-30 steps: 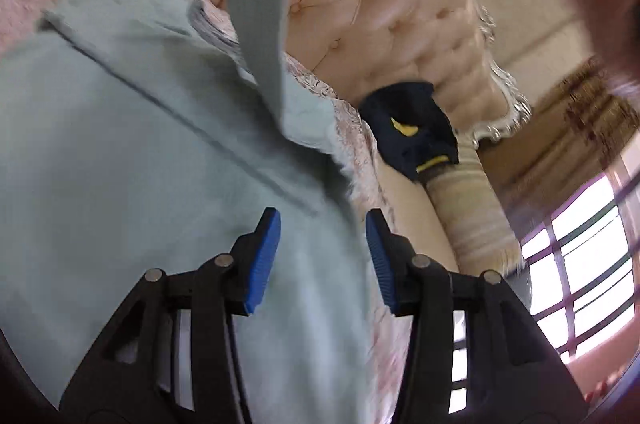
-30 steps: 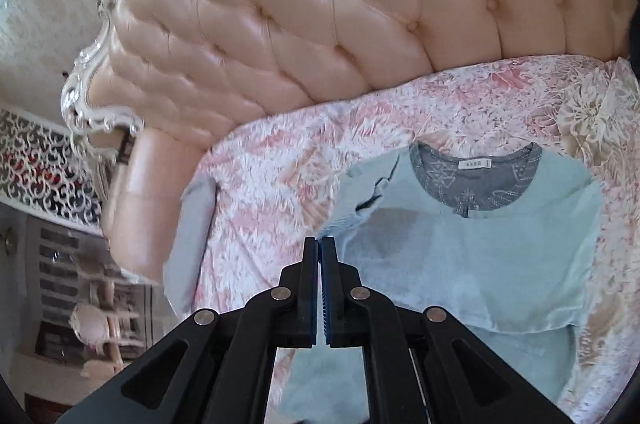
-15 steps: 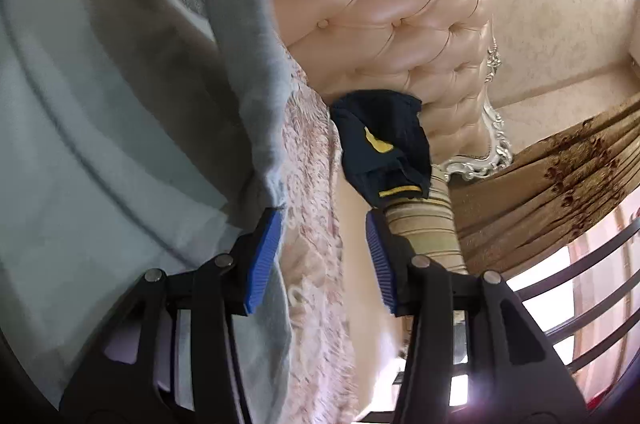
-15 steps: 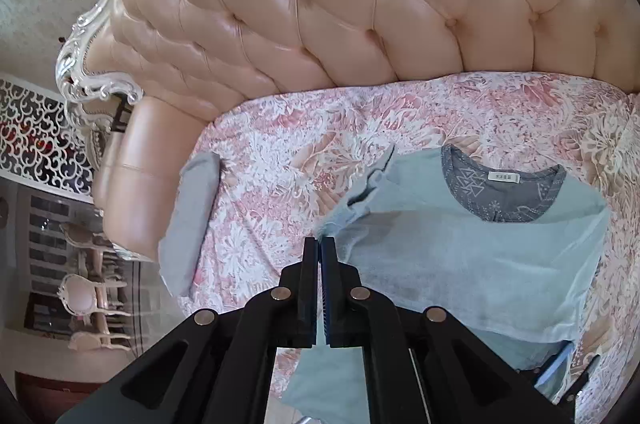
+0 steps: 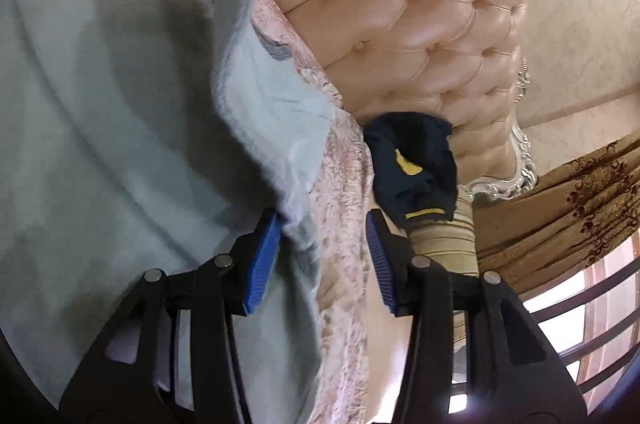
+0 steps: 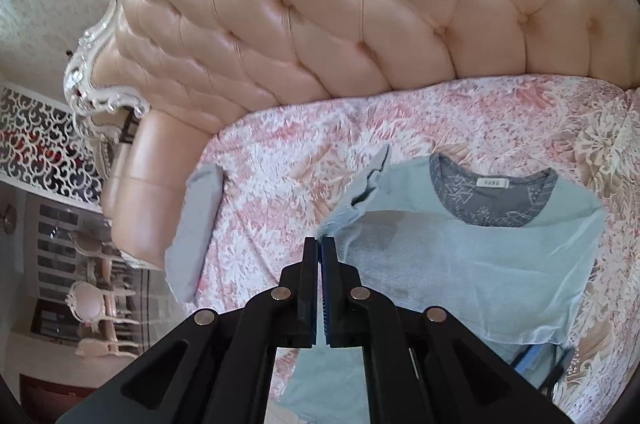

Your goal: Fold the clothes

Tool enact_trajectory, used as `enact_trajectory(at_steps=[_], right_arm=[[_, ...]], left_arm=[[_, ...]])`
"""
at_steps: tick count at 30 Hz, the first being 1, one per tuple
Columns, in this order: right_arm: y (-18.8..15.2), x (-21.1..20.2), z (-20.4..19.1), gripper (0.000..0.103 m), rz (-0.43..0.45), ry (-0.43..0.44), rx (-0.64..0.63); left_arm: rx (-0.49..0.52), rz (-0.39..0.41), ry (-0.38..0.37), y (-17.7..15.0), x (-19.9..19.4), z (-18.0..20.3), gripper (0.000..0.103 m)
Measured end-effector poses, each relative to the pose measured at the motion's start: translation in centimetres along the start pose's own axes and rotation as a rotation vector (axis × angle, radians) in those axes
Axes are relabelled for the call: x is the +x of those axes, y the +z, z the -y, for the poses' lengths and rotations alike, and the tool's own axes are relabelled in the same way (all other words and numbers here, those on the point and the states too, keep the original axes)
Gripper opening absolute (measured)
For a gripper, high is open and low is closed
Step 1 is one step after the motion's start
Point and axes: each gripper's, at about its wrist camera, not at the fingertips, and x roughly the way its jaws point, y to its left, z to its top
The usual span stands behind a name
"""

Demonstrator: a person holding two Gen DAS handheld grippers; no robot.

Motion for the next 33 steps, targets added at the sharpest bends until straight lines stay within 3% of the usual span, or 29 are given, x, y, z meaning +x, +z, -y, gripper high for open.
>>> enact_trajectory(at_steps=[7, 10, 14, 16, 25, 33], right_arm=[[0.2, -5.7, 0.9, 0.002, 0.104, 0.007, -0.004], [0.1, -8.2, 1.8, 0.002, 0.147, -0.017, -0.006], [0.1, -8.4, 3.2, 0.002, 0.144, -0.001, 0.016], [0.1, -6.9, 2.9, 0.002, 0.127, -0.006, 0.011], [-1.1, 5.3, 0.7, 0.002, 0.004, -0.092, -0.037], [-5.5, 13.4, -0.1, 0.002, 0.009, -0.216, -0.015]], left_arm=[[0.104, -0.045, 0.007, -2.2, 3.4, 3.1, 0.048], [0.088, -0.053, 0.021, -2.9, 4.6, 3.4, 0.052], [0.178, -0.066, 0.066, -3.6, 4.8, 4.0, 0.055], [0.216, -0.07, 0.086, -3.9, 4.8, 4.3, 0.057], [0.178, -0.059, 0.06, -3.8, 3.9, 3.4, 0.062], [0.12, -0.067, 0.012, -3.4, 2.8, 2.5, 0.062]])
